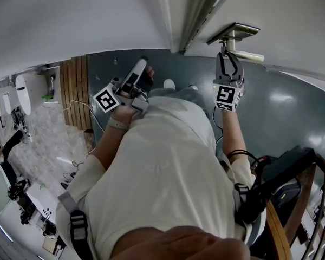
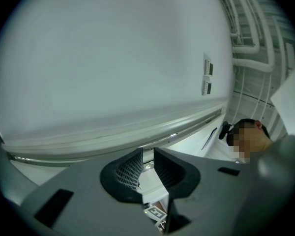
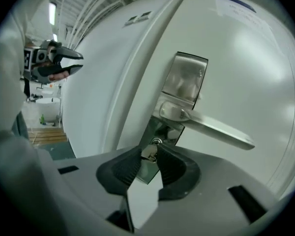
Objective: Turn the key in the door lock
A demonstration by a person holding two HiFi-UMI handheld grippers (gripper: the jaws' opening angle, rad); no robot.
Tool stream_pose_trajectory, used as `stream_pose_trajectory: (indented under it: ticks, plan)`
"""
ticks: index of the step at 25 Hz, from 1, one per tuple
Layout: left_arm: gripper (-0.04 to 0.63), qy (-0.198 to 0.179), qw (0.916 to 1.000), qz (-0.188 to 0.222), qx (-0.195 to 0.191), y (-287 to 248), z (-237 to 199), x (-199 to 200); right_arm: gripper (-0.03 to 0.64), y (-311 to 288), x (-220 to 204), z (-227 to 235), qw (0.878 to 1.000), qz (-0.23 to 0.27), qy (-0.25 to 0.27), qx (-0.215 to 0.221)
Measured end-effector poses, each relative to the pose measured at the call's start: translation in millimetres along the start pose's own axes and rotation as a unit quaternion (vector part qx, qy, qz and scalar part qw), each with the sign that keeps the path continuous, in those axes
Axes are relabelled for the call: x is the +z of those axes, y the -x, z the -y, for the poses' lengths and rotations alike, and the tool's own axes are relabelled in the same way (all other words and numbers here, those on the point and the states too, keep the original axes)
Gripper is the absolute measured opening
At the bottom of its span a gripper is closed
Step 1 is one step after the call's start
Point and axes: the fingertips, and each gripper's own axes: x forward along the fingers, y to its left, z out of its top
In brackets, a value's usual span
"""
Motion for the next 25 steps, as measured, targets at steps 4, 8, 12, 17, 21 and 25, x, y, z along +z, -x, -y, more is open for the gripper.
stream_pose_trajectory:
  ticks: [4, 8, 12, 17, 21, 25]
  plan:
    - [0.055, 0.000, 1.0000, 0.001, -0.001, -0.7, -0.5, 0.2, 0.094, -2.1, -4.7, -5.3, 0.984, -0.048, 0.172, -0.023]
    - [0.055, 0.004, 1.0000, 0.003, -0.001, -0.7, -1.2, 0.2, 0.094, -3.6, -11.9, -13.0, 0.926, -0.088, 0.364, -0.040]
    - [0.055, 0.008, 1.0000, 0.005, -0.001, -0.7, -1.8, 0.3, 0.094, -8.2, -17.7, -11.9, 0.891, -0.097, 0.440, -0.052]
    - [0.055, 0.009, 0.9999, 0.007, 0.000, 0.7, -1.3, 0.3, 0.098, -14.7, -14.5, -8.2, 0.872, -0.081, 0.480, -0.059]
    - [0.055, 0.010, 0.9999, 0.012, 0.002, 2.4, -2.1, 3.3, 0.100, -13.0, -10.3, -9.9, 0.911, -0.065, 0.406, -0.028]
    - [0.055, 0.010, 0.9999, 0.013, 0.002, 2.1, -2.1, 3.2, 0.098, -13.1, -7.0, -8.6, 0.961, -0.056, 0.269, 0.005]
